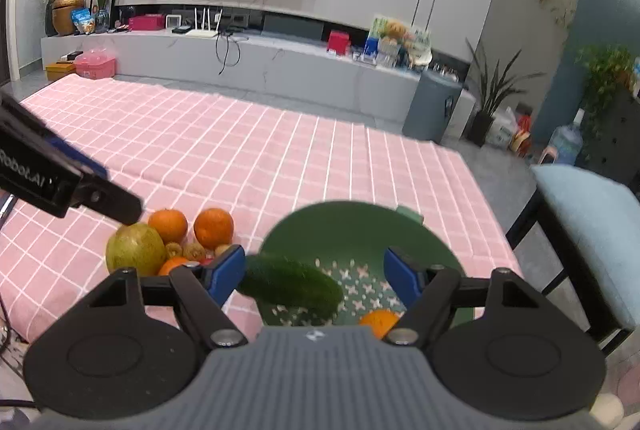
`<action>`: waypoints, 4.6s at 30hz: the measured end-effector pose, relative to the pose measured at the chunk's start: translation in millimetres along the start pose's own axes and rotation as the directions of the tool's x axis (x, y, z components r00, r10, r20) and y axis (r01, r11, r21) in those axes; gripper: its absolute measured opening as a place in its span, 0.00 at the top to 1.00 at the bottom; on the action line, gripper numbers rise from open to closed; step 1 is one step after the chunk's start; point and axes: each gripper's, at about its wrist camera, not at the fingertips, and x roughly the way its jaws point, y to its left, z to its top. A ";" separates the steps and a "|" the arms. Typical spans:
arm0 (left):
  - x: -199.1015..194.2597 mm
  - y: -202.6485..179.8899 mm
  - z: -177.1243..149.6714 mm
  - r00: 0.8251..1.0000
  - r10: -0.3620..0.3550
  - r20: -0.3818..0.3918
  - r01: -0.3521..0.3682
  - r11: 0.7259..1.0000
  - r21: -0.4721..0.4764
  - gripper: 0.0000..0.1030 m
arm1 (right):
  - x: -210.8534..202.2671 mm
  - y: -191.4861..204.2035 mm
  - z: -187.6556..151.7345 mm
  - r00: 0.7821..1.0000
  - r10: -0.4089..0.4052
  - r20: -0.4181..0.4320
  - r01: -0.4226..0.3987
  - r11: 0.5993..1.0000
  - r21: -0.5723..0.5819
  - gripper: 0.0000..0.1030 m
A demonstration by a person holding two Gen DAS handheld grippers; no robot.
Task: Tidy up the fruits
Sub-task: 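Open the left tool to drop the cucumber into the colander while the right tool releases the orange, then grasp the yellow-green pear with the left tool while the right tool grasps another orange, then carry the pear over the colander with the left tool while the right tool carries the orange, then release the pear into the colander with the left tool while the right tool releases the orange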
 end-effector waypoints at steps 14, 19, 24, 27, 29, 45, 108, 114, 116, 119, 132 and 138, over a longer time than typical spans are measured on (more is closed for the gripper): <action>28.6 59.6 -46.8 0.999 -0.022 -0.050 0.014 0.989 -0.149 0.35 | 16.1 78.7 -5.1 0.977 0.213 -0.016 -0.213 0.972 -0.099 0.53; 42.8 66.1 -56.9 0.998 -0.048 -0.037 0.039 0.977 -0.208 0.31 | 41.5 97.1 -12.5 0.980 0.184 -0.071 -0.194 0.965 -0.178 0.53; 56.8 72.9 -60.0 0.997 -0.068 -0.025 0.059 0.964 -0.260 0.28 | 68.6 103.9 -20.3 0.978 0.165 -0.125 -0.189 0.957 -0.219 0.53; 61.7 74.6 -58.5 0.997 -0.076 -0.009 0.070 0.962 -0.265 0.24 | 74.8 107.9 -23.6 0.978 0.162 -0.133 -0.190 0.954 -0.231 0.53; 63.7 73.8 -57.5 0.997 -0.076 0.000 0.073 0.961 -0.267 0.24 | 79.6 109.3 -23.8 0.978 0.162 -0.135 -0.190 0.952 -0.239 0.53; 85.2 74.9 -55.0 0.997 -0.077 -0.023 0.067 0.959 -0.275 0.28 | 90.9 110.4 -30.8 0.973 0.199 -0.118 -0.224 0.937 -0.266 0.62; 68.8 -88.9 51.3 0.987 -0.159 -0.011 0.160 0.987 0.012 0.29 | 11.3 -96.6 11.4 0.994 0.075 -0.076 -0.065 0.989 0.130 0.69; 99.1 -98.5 52.8 0.991 -0.108 -0.083 0.111 0.993 0.033 0.29 | 39.1 -104.8 1.5 0.985 0.102 -0.141 -0.083 0.987 0.134 0.69; 104.9 -99.5 53.8 0.992 -0.087 -0.093 0.092 0.994 0.052 0.29 | 50.0 -102.8 -0.2 0.982 0.104 -0.158 -0.086 0.989 0.118 0.69; 113.1 -101.2 56.9 0.992 -0.067 -0.108 0.075 0.995 0.071 0.29 | 65.6 -99.9 -2.3 0.978 0.111 -0.180 -0.093 0.990 0.102 0.69; 153.1 -105.9 60.2 0.984 -0.021 -0.175 0.044 0.991 0.129 0.29 | 118.1 -92.6 -6.8 0.958 0.125 -0.257 -0.121 0.992 0.034 0.69; 158.0 -112.2 59.7 0.986 -0.011 -0.164 0.040 0.984 0.175 0.29 | 127.5 -90.6 -11.6 0.955 0.126 -0.270 -0.126 0.992 0.018 0.68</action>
